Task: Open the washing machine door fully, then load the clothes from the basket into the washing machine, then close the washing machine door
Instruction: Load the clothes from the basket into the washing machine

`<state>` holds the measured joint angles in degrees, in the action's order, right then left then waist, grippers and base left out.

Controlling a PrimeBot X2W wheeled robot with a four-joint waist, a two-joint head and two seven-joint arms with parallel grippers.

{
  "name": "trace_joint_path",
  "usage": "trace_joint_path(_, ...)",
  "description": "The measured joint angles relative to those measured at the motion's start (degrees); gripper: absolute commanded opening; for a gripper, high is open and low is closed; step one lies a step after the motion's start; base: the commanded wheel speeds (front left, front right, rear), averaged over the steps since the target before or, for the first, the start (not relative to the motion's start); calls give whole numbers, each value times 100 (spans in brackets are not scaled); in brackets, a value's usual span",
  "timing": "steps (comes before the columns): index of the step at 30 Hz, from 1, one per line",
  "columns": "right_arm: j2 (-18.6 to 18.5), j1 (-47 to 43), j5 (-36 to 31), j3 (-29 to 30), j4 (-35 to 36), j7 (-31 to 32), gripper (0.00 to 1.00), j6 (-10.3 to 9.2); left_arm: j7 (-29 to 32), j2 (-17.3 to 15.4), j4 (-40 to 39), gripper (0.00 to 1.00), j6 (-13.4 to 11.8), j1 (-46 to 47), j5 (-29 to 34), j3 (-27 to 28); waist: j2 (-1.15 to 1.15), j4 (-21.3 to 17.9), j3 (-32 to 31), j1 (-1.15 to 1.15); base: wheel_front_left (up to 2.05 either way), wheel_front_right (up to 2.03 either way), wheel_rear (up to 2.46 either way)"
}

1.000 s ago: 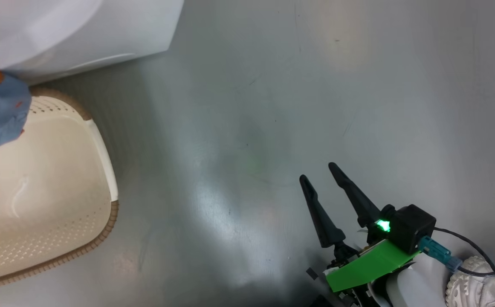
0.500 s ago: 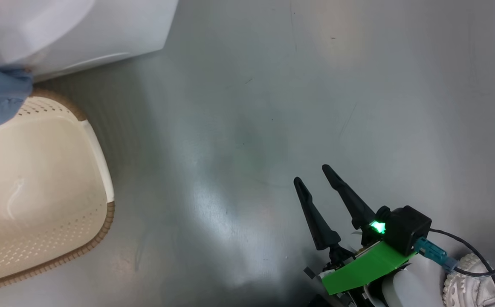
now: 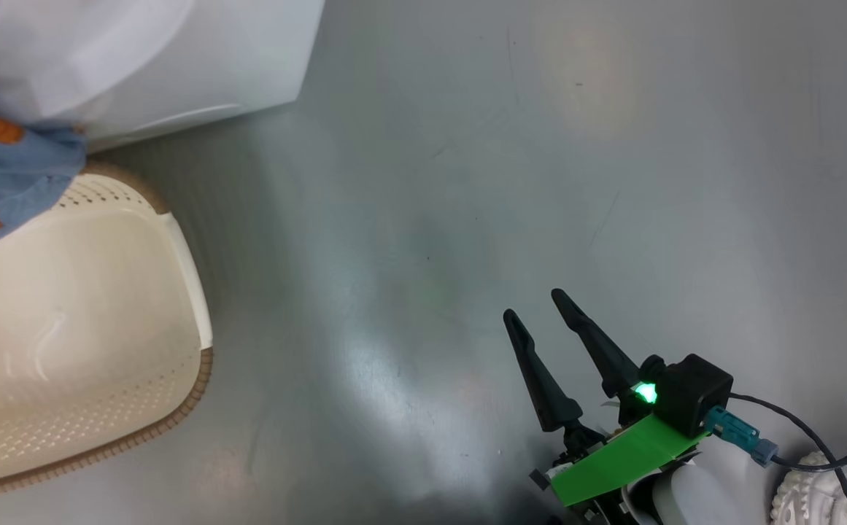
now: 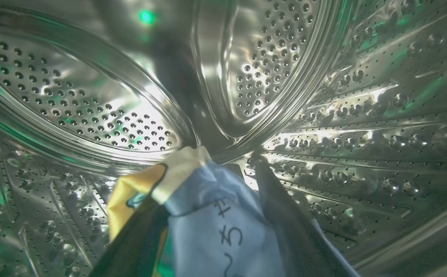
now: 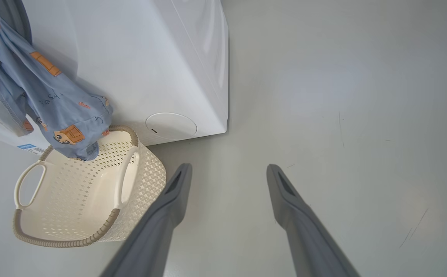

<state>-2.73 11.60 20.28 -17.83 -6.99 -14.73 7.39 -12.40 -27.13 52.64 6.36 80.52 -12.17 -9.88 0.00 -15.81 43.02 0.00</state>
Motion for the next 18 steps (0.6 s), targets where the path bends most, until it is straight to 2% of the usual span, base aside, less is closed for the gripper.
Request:
trace_joint_path(11,-1,19,-9,152,-40,0,100,0,-182,237,279,100,15,16,-103,-62,0,141,-257,0,0,0,0)
trace_joint_path(18,-4,182,-47,318,-42,0,100,0,-226,279,-19,100,47,-259,-293,-1,0,342,-266,0,0,0,0)
